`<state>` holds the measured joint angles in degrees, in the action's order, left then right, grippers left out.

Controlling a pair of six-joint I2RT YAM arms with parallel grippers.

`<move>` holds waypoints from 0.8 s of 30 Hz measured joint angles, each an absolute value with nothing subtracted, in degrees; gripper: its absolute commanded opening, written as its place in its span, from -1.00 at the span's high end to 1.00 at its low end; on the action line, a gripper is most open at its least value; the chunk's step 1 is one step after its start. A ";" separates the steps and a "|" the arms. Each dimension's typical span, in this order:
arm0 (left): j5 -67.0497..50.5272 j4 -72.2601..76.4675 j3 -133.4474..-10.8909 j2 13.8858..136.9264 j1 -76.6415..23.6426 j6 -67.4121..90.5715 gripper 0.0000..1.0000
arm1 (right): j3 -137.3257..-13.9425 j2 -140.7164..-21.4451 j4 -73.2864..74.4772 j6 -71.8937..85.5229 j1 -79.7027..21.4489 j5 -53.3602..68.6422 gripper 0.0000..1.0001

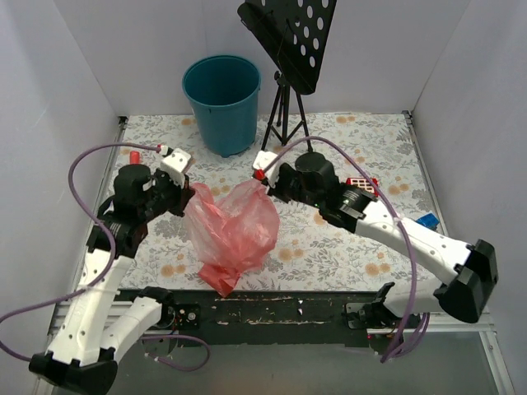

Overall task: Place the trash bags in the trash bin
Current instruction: Unfold the trash bag at the center of the board.

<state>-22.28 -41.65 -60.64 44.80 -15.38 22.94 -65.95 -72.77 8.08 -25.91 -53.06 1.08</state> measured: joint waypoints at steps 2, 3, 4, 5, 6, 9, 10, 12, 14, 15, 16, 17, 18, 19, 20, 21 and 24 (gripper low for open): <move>-11.99 -42.46 -60.84 48.29 -15.31 28.16 1.00 | -68.20 -76.71 7.68 -25.21 -52.75 -2.00 0.97; -6.96 -43.20 -60.69 49.34 -15.31 30.13 1.00 | -69.84 -79.31 7.25 -25.08 -52.38 -3.29 0.97; -2.31 -43.68 -60.60 50.04 -15.27 31.35 1.00 | -71.90 -82.46 6.57 -25.06 -51.99 -4.38 0.97; 1.93 -43.86 -60.60 50.46 -14.96 31.99 1.00 | -73.49 -84.84 5.91 -25.19 -51.59 -5.06 0.97; 5.69 -43.77 -60.84 50.76 -14.61 32.01 1.00 | -76.03 -88.09 5.50 -25.52 -50.89 -5.85 0.97; 14.41 -43.24 -66.81 53.36 -13.91 29.34 1.00 | -89.65 -100.03 3.73 -27.88 -48.86 -7.46 0.97; 16.08 -42.13 -70.11 54.83 -13.76 28.45 1.00 | -95.18 -103.55 3.55 -28.80 -48.51 -7.66 0.97; 18.70 -39.00 -82.43 60.20 -13.67 26.20 1.00 | -112.36 -113.43 0.69 -31.24 -47.70 -8.51 0.97; 20.01 -34.63 -100.40 68.71 -13.67 24.34 1.00 | -130.87 -123.00 -5.91 -34.83 -47.37 -8.08 0.97; 20.21 -31.70 -110.41 73.58 -13.67 23.46 1.00 | -138.63 -126.89 -11.94 -37.15 -47.31 -6.61 0.97; 20.05 -28.97 -120.53 78.46 -13.67 22.57 1.00 | -142.02 -128.16 -18.48 -39.90 -47.31 -4.19 0.97; 19.18 -25.80 -129.93 82.87 -13.67 21.47 1.00 | -142.17 -127.76 -22.76 -41.98 -47.35 -1.76 0.97; 17.78 -21.65 -136.88 86.15 -13.67 20.34 1.00 | -140.09 -125.58 -29.45 -45.50 -47.64 2.44 0.97; 15.68 -17.28 -139.92 87.37 -13.65 19.11 1.00 | -137.56 -122.91 -33.63 -48.18 -48.14 5.58 0.97; 12.84 -12.40 -138.87 86.39 -13.65 17.54 1.00 | -134.78 -120.11 -37.45 -50.83 -48.88 8.45 0.97; 9.28 -7.18 -134.43 83.64 -13.63 15.77 1.00 | -132.86 -117.54 -40.91 -53.49 -49.84 10.79 0.97; -5.10 6.28 -108.77 68.86 -13.61 9.13 1.00 | -129.32 -112.03 -51.46 -59.64 -52.84 13.76 0.97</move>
